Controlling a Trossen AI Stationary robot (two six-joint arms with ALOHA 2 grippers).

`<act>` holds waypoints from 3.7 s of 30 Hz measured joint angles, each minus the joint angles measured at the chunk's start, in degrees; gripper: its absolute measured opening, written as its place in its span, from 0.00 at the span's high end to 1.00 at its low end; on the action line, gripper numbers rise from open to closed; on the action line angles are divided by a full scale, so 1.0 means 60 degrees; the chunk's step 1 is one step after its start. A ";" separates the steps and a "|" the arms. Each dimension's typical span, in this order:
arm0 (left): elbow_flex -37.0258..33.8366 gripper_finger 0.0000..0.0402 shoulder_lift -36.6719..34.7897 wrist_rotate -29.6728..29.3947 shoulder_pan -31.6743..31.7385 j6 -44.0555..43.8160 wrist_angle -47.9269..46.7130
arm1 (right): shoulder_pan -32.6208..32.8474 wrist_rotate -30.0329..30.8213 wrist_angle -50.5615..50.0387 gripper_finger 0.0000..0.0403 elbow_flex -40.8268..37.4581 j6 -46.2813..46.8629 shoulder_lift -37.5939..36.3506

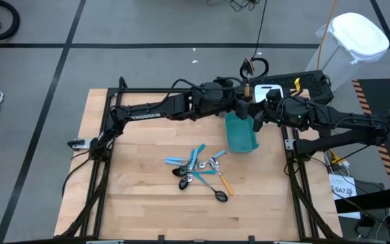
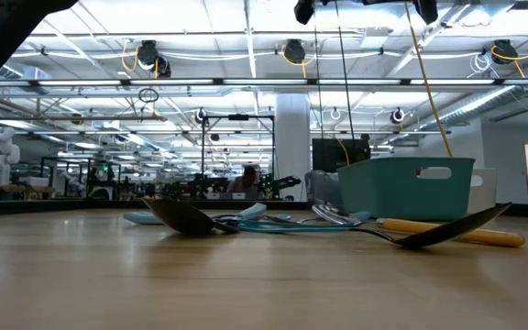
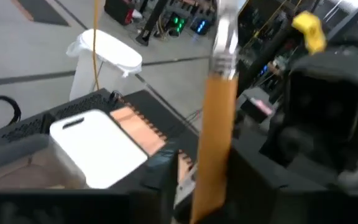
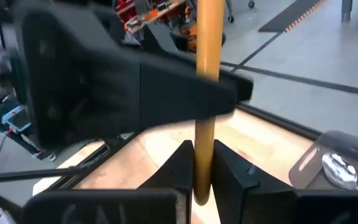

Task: Sort silverware by color (type)
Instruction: Put the orange spoon into the black bin

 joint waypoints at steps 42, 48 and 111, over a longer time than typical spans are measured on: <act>0.0690 0.48 -0.0823 0.0676 -0.0934 1.2690 -0.5494 | -0.0884 -0.7996 -0.3291 0.92 0.0011 0.2747 0.1092; 0.0690 0.48 -0.0822 0.0744 -0.0920 1.2766 -0.6209 | -0.1176 -0.8952 -0.2702 0.92 0.0011 0.2789 0.1548; 0.0694 0.95 0.0141 0.1448 -0.1231 0.6944 -0.8805 | -0.1680 -0.8359 -0.2356 0.54 0.0056 0.1368 0.1958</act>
